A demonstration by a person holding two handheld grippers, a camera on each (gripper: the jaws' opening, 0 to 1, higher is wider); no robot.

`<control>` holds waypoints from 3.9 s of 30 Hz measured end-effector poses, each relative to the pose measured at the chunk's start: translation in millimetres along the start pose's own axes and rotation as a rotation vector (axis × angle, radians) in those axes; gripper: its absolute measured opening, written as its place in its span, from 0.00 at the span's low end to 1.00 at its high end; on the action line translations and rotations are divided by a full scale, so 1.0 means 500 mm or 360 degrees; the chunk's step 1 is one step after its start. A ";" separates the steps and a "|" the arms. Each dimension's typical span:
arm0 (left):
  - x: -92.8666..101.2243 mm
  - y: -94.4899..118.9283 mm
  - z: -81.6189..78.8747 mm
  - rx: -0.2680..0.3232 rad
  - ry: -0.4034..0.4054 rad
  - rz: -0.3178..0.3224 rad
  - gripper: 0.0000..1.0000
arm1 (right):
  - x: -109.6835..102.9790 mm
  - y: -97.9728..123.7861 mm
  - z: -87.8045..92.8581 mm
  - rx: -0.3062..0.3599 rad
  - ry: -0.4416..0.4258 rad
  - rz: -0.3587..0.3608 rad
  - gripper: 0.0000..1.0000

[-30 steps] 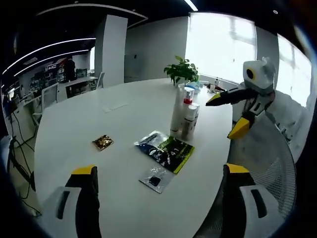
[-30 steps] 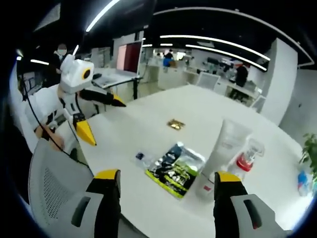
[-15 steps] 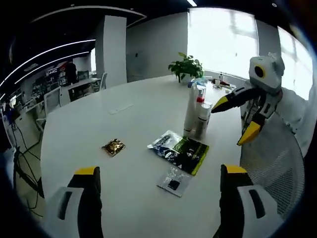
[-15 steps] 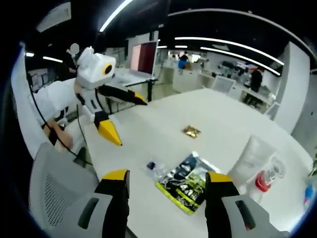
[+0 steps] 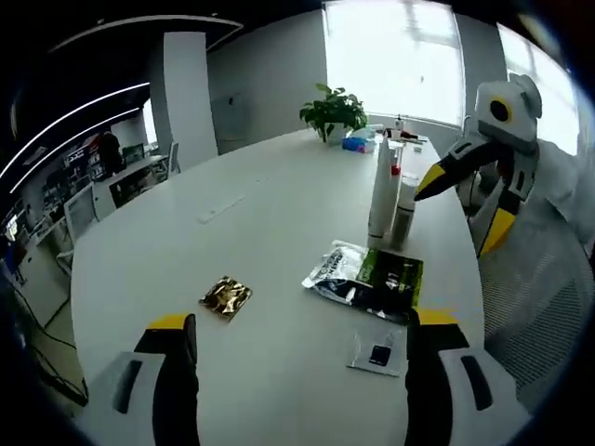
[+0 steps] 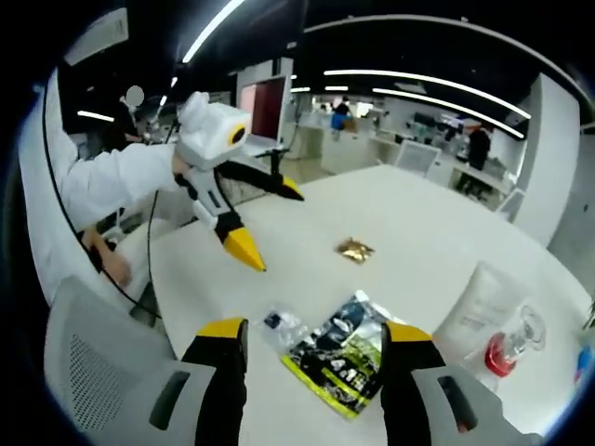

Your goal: Arrange the skincare products in the storage area until every visible bottle or jar stands upright without overlapping.

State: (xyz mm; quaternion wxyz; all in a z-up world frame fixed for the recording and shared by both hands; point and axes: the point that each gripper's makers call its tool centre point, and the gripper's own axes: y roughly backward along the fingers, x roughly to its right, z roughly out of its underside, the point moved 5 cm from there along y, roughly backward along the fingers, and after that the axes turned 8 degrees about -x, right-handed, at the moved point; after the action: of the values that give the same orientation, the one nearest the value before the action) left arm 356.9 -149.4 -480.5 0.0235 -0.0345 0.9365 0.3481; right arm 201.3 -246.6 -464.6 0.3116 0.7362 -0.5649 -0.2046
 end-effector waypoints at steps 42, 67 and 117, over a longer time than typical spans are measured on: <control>-0.217 -0.265 0.029 -0.0316 -0.0231 0.0213 0.58 | 0.044 -0.123 -0.023 -0.0087 0.0137 -0.0125 0.59; -0.238 -0.281 0.046 -0.0397 -0.0214 0.0310 0.36 | 0.044 -0.162 -0.026 -0.0131 0.0161 -0.0153 0.60; -0.094 -0.204 0.080 -0.0428 -0.0480 0.0534 0.38 | 0.046 -0.322 0.001 -0.0266 0.0246 -0.0152 0.48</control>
State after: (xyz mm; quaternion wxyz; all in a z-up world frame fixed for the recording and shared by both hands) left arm 412.9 -198.0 -573.7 0.0998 0.1706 0.8603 0.4698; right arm 320.8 -241.6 -574.7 0.4043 0.7473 -0.4845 -0.2082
